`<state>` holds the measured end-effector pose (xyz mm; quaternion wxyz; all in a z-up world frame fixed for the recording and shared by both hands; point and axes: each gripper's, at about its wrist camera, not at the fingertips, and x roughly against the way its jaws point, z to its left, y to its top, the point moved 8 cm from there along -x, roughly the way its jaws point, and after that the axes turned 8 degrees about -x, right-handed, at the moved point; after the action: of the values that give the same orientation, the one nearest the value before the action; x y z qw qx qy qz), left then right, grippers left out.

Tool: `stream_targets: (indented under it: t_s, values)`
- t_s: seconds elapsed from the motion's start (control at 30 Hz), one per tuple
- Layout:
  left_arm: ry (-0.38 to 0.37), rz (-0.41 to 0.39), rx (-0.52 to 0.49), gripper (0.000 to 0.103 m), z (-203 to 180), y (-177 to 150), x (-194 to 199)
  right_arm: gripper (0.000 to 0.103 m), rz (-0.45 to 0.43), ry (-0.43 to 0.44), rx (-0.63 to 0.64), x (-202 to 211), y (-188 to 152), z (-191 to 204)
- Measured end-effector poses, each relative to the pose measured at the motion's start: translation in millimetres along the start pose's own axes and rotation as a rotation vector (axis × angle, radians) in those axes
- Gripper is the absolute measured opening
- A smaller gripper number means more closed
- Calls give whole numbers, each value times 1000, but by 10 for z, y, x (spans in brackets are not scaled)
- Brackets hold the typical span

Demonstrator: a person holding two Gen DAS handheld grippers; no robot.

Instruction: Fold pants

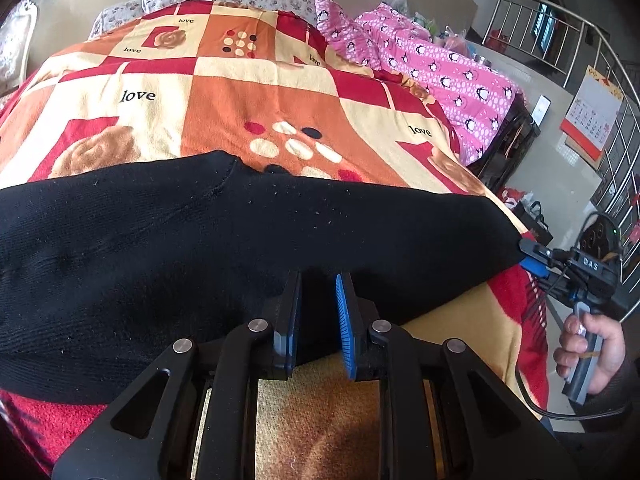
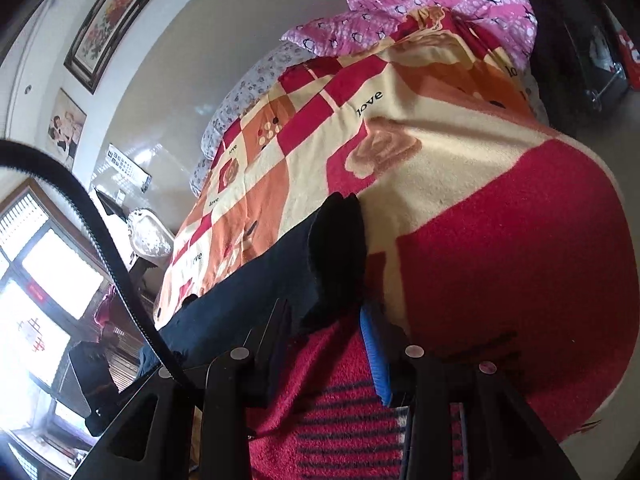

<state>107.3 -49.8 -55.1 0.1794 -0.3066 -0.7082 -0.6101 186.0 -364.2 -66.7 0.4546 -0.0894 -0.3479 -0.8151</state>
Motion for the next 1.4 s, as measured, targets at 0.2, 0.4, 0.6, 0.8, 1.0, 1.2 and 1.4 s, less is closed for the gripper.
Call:
stream_targets:
  t_s: [0.2, 0.4, 0.6, 0.8, 1.0, 1.2, 1.4]
  values:
    - [-8, -2, 6, 17, -13, -6, 3, 34, 0, -14, 4, -115, 71, 50]
    - [-5, -2, 5, 17, -8, -10, 3, 33, -20, -18, 40, -105, 47, 40]
    - [4, 0, 3, 17, -12, -17, -4, 26, -47, -11, 60, -100, 31, 16]
    - [39, 15, -25, 17, -39, -1, -15, 18, -104, -14, 57, -68, 23, -35]
    - [-87, 58, -50, 36, -638, 441, -78, 11, -125, -52, 86, -70, 23, -33]
    - [-240, 227, -77, 53, -1513, 952, -736, 10, -207, -172, 278, -79, -38, 131]
    - [-271, 382, -139, 53, -1988, 1032, -1269, 9, -332, -357, 566, -95, -235, 442]
